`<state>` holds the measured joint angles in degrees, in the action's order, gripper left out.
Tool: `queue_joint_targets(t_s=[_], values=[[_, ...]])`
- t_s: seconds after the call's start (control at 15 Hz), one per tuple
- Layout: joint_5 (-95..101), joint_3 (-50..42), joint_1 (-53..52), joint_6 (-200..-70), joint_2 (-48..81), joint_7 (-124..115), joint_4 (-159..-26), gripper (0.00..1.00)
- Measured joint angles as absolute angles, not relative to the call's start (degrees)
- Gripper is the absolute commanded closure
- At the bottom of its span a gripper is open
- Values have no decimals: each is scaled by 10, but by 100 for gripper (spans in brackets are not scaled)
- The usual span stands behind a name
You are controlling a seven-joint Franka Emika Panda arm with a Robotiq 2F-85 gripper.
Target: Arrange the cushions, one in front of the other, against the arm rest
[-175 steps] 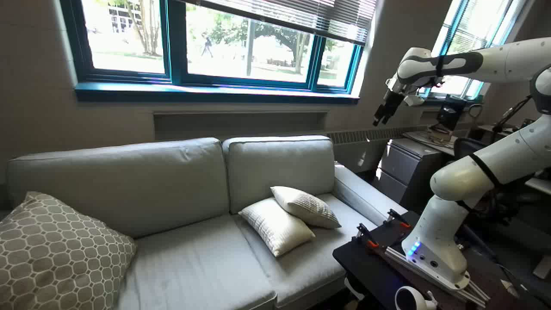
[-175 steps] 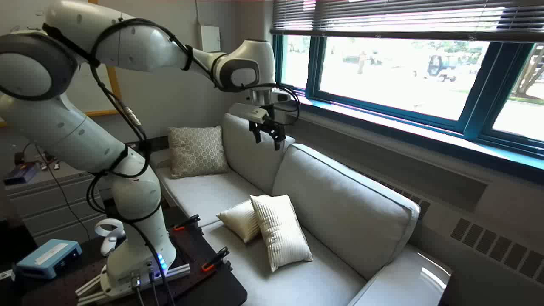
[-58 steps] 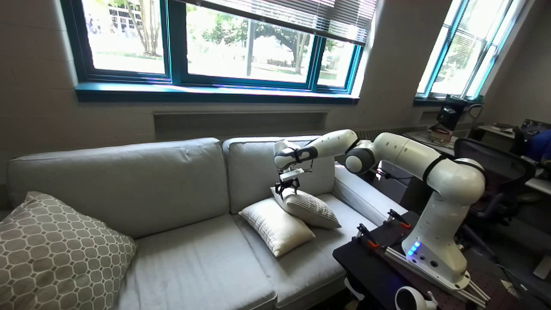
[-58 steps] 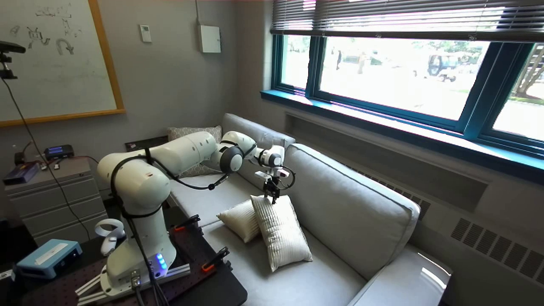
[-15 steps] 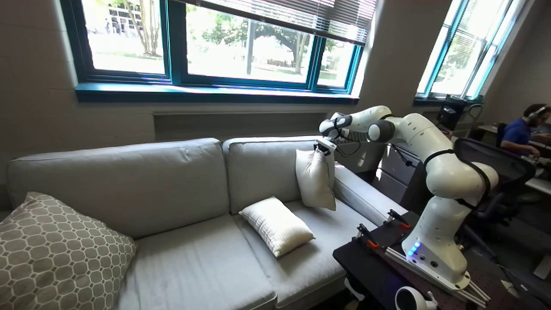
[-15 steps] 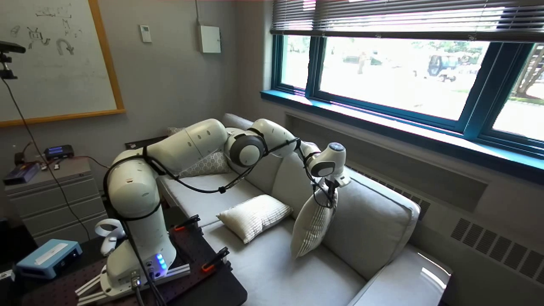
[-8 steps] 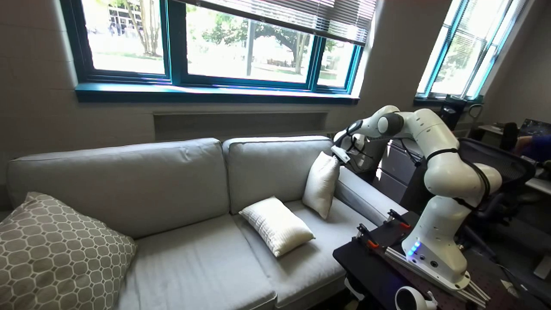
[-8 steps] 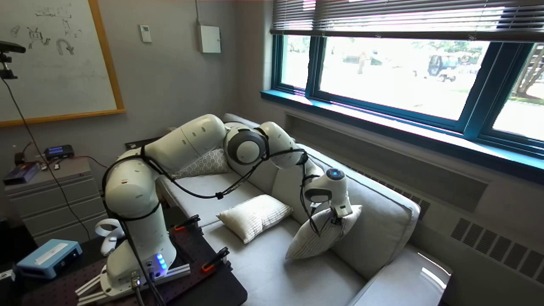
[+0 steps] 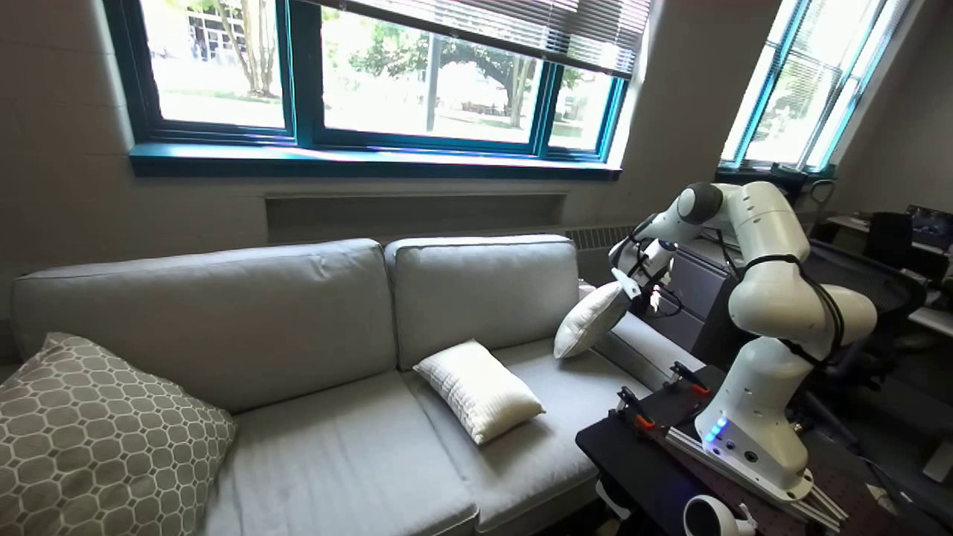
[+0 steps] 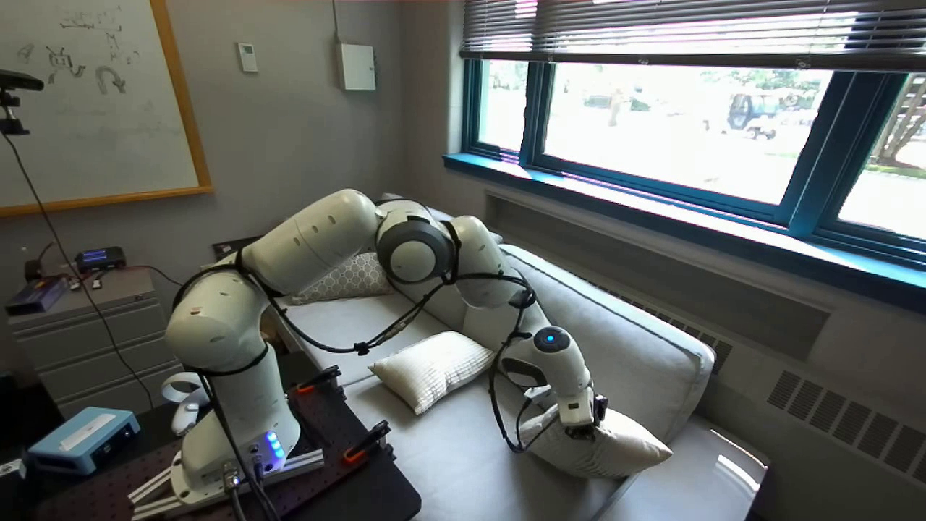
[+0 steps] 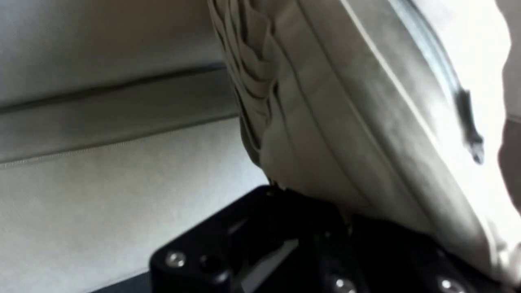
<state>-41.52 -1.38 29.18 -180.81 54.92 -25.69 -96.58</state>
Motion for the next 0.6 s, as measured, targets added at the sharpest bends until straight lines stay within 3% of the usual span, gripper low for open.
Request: queue_joint_targets(t_s=[0.27, 0.6], values=[[-421, -26, 274, -1896, 501, -260, -1005, 97], [-434, -127, 132, -1895, 478, -274, -1013, 97]])
